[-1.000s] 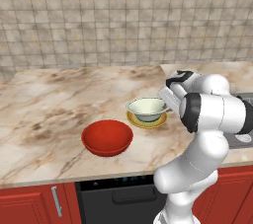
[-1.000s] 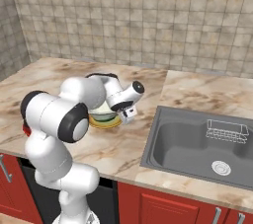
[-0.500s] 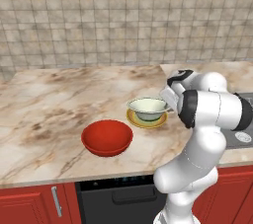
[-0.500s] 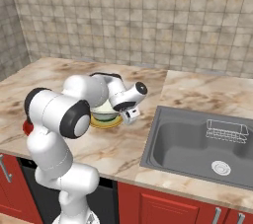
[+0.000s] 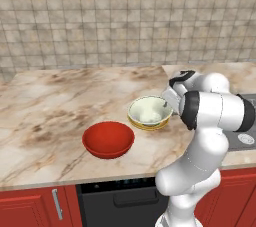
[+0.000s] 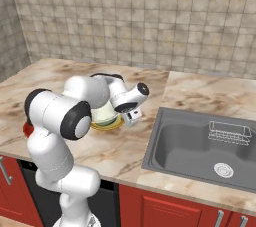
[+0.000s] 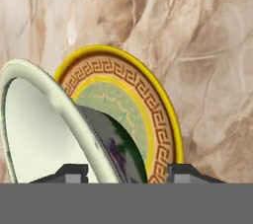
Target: Move the bowls from the cabinet to the plates on the dining table.
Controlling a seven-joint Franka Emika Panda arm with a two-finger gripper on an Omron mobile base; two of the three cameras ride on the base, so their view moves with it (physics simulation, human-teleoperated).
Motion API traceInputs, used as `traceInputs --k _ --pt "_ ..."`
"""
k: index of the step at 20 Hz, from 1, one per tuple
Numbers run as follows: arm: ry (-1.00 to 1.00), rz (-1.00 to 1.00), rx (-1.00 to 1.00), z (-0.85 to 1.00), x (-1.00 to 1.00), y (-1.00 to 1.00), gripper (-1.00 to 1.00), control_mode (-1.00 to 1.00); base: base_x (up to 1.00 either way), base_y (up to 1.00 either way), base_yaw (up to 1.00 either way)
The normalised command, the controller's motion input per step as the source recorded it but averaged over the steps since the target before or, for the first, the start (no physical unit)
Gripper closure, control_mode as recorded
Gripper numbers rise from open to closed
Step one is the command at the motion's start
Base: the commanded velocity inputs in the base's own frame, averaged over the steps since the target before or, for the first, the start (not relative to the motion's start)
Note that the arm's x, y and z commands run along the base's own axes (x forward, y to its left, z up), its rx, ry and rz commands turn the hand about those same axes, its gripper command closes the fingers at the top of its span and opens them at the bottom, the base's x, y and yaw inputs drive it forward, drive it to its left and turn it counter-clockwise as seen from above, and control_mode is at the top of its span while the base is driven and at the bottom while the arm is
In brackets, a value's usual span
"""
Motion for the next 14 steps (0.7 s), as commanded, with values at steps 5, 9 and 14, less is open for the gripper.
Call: traceInputs --k 5,9,14 --pt "-0.03 0.04 0.0 0.06 -0.14 0.03 -1.0 -1.0 0.0 0.0 0.0" --pt "-0.16 0.09 -0.02 0.56 -0.76 0.0 -1.0 -1.0 0.0 0.0 0.0" --pt "-0.09 0.05 -0.02 0.77 -0.83 0.0 -1.0 -1.0 0.0 0.0 0.0"
